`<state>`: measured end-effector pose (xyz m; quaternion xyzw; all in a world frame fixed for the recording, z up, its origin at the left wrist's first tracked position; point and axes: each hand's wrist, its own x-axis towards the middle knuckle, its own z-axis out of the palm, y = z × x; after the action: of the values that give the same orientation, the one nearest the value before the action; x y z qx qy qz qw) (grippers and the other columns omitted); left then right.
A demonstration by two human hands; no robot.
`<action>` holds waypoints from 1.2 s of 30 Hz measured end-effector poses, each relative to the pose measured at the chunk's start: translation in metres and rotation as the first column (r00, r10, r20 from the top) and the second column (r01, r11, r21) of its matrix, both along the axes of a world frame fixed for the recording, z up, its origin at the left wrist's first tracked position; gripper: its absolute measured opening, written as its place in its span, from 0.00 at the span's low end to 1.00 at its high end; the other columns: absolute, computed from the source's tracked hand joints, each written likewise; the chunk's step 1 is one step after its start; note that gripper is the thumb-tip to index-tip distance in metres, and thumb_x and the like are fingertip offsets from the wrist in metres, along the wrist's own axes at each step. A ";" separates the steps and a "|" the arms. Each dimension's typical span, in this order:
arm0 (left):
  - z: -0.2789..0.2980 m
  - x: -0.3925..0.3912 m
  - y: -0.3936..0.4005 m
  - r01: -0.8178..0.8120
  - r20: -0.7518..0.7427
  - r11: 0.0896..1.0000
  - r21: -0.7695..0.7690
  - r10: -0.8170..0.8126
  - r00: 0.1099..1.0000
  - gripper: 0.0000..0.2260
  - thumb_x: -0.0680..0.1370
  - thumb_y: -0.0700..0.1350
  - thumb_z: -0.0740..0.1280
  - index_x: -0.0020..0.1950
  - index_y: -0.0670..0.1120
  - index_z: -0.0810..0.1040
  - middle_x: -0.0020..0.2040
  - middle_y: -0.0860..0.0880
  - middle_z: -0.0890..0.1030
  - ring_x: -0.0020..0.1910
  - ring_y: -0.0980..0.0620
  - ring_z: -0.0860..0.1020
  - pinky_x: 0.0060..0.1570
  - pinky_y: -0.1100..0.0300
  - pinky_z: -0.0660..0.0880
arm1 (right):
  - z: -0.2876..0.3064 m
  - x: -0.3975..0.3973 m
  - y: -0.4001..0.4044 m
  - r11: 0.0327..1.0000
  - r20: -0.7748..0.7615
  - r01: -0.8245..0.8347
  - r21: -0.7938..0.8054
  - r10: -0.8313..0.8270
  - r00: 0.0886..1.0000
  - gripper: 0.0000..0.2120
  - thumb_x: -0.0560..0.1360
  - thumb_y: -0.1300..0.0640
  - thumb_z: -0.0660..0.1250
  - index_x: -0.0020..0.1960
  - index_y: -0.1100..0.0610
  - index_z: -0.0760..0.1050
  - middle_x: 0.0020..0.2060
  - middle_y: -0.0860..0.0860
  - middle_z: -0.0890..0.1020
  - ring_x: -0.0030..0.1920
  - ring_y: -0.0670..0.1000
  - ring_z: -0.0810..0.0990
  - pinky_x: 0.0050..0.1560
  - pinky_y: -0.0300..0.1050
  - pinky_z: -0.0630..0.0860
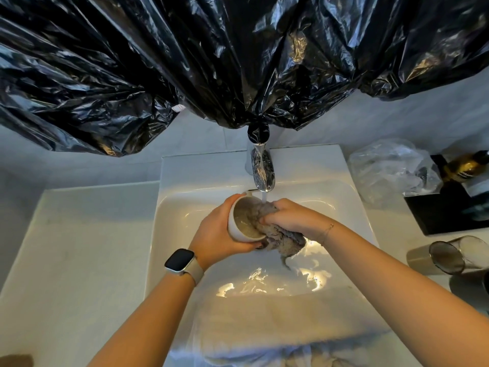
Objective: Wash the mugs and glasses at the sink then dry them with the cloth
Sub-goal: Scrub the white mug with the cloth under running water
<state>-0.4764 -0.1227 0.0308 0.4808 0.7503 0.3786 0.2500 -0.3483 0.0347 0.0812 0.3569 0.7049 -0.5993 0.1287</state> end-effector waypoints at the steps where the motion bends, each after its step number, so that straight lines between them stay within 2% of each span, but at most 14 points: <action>1: 0.000 -0.001 -0.002 -0.020 0.022 0.999 -0.031 0.021 1.000 0.41 0.59 0.73 0.74 0.67 0.71 0.60 0.57 0.73 0.73 0.56 0.70 0.74 0.51 0.74 0.73 | -0.001 0.005 0.000 0.999 -0.023 0.045 -0.030 -0.045 0.999 0.05 0.75 0.60 0.67 0.42 0.54 0.80 0.36 0.50 0.84 0.38 0.49 0.83 0.38 0.38 0.77; 6: 0.010 -0.006 -0.012 -0.081 0.134 0.935 -0.346 0.135 0.982 0.42 0.54 0.74 0.72 0.63 0.60 0.66 0.53 0.61 0.77 0.50 0.58 0.78 0.45 0.65 0.76 | -0.009 0.034 0.008 0.939 -0.105 0.328 -0.106 -0.339 0.935 0.04 0.75 0.55 0.69 0.47 0.55 0.81 0.35 0.51 0.86 0.38 0.50 0.86 0.36 0.39 0.79; 10: 0.028 -0.014 -0.010 0.112 0.252 0.798 -0.592 0.051 0.966 0.36 0.56 0.74 0.71 0.57 0.54 0.78 0.53 0.54 0.82 0.53 0.52 0.80 0.56 0.53 0.78 | -0.016 0.052 0.005 0.878 -0.096 0.453 -0.154 -0.470 0.877 0.06 0.76 0.56 0.69 0.50 0.57 0.80 0.38 0.53 0.87 0.38 0.52 0.86 0.35 0.41 0.80; 11: 0.033 -0.015 -0.008 0.157 0.244 0.734 -0.660 0.011 0.970 0.37 0.58 0.74 0.70 0.58 0.51 0.79 0.54 0.53 0.82 0.53 0.51 0.80 0.55 0.55 0.77 | -0.017 0.055 0.002 0.866 -0.088 0.470 -0.169 -0.488 0.868 0.06 0.76 0.56 0.69 0.50 0.57 0.80 0.39 0.54 0.86 0.39 0.53 0.86 0.35 0.42 0.80; 14: 0.041 -0.017 -0.006 0.116 0.146 0.559 -0.821 0.010 0.989 0.36 0.61 0.75 0.69 0.56 0.49 0.75 0.50 0.52 0.79 0.46 0.53 0.78 0.40 0.61 0.72 | -0.017 0.060 -0.006 0.840 -0.079 0.500 -0.211 -0.524 0.848 0.07 0.76 0.56 0.69 0.49 0.59 0.80 0.38 0.56 0.86 0.36 0.54 0.86 0.31 0.41 0.79; 17: 0.047 -0.017 -0.003 0.025 0.068 0.541 -0.841 0.059 0.996 0.36 0.62 0.75 0.69 0.56 0.48 0.74 0.49 0.51 0.79 0.45 0.51 0.78 0.40 0.59 0.72 | -0.016 0.061 -0.012 0.819 -0.093 0.527 -0.227 -0.557 0.825 0.06 0.76 0.56 0.69 0.49 0.58 0.80 0.40 0.57 0.85 0.38 0.54 0.85 0.33 0.42 0.79; 20: 0.055 -0.021 -0.005 -0.068 0.035 0.660 -0.748 0.141 0.989 0.44 0.54 0.75 0.69 0.60 0.47 0.74 0.55 0.48 0.79 0.51 0.48 0.78 0.51 0.55 0.75 | -0.015 0.060 -0.016 0.821 -0.121 0.530 -0.210 -0.560 0.820 0.04 0.76 0.56 0.68 0.49 0.54 0.80 0.44 0.55 0.85 0.44 0.54 0.84 0.42 0.44 0.80; 22: 0.064 -0.023 -0.010 -0.193 0.058 0.766 -0.614 0.288 0.956 0.45 0.53 0.72 0.73 0.62 0.49 0.70 0.54 0.51 0.77 0.48 0.51 0.77 0.44 0.57 0.76 | -0.012 0.059 -0.019 0.825 -0.124 0.527 -0.205 -0.556 0.822 0.03 0.76 0.56 0.68 0.49 0.52 0.79 0.46 0.55 0.84 0.47 0.54 0.83 0.48 0.47 0.80; 24: 0.069 -0.028 -0.015 -0.313 0.091 0.845 -0.434 0.387 0.918 0.44 0.57 0.68 0.77 0.65 0.51 0.67 0.54 0.52 0.76 0.49 0.54 0.76 0.40 0.59 0.75 | -0.009 0.058 -0.022 0.817 -0.130 0.533 -0.221 -0.566 0.814 0.03 0.76 0.57 0.68 0.49 0.51 0.78 0.47 0.54 0.84 0.48 0.53 0.83 0.46 0.46 0.80; 26: 0.069 -0.033 -0.016 -0.386 0.126 0.897 -0.218 0.418 0.900 0.47 0.56 0.68 0.78 0.68 0.53 0.65 0.59 0.52 0.75 0.53 0.51 0.77 0.46 0.58 0.77 | -0.007 0.056 -0.026 0.795 -0.134 0.552 -0.252 -0.593 0.794 0.03 0.76 0.57 0.68 0.49 0.50 0.79 0.47 0.53 0.84 0.47 0.52 0.83 0.41 0.44 0.79; 29: 0.065 -0.038 -0.009 -0.440 0.172 0.896 0.057 0.425 0.888 0.43 0.60 0.60 0.81 0.69 0.54 0.63 0.59 0.58 0.74 0.55 0.58 0.76 0.50 0.63 0.76 | -0.006 0.054 -0.031 0.745 -0.141 0.555 -0.369 -0.636 0.759 0.07 0.74 0.58 0.71 0.52 0.54 0.80 0.43 0.55 0.86 0.43 0.53 0.85 0.37 0.46 0.81; 32: 0.053 -0.044 0.007 -0.500 0.218 0.839 0.213 0.458 0.862 0.39 0.64 0.47 0.82 0.68 0.53 0.63 0.59 0.61 0.73 0.57 0.67 0.75 0.52 0.73 0.73 | -0.003 0.049 -0.034 0.693 -0.108 0.524 -0.496 -0.647 0.754 0.14 0.70 0.57 0.76 0.54 0.58 0.79 0.45 0.58 0.86 0.44 0.56 0.86 0.37 0.46 0.81; 34: 0.041 -0.051 0.017 -0.520 0.247 0.818 0.246 0.466 0.849 0.39 0.65 0.43 0.82 0.69 0.51 0.63 0.60 0.56 0.72 0.59 0.62 0.74 0.54 0.73 0.73 | -0.005 0.045 -0.035 0.701 -0.105 0.537 -0.470 -0.648 0.754 0.17 0.67 0.56 0.77 0.53 0.59 0.80 0.45 0.58 0.86 0.45 0.56 0.86 0.37 0.44 0.81; 36: 0.029 -0.059 0.026 -0.532 0.289 0.807 0.255 0.462 0.839 0.41 0.65 0.40 0.82 0.71 0.49 0.62 0.62 0.52 0.71 0.60 0.57 0.74 0.57 0.68 0.74 | -0.011 0.042 -0.036 0.694 -0.109 0.580 -0.427 -0.676 0.728 0.12 0.66 0.57 0.78 0.48 0.58 0.82 0.41 0.57 0.86 0.41 0.55 0.86 0.34 0.42 0.80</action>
<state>-0.5359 -0.0964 0.0599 0.2573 0.7460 0.5986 0.1379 -0.3060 -0.0010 0.0702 0.4663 0.4249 -0.7674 -0.1149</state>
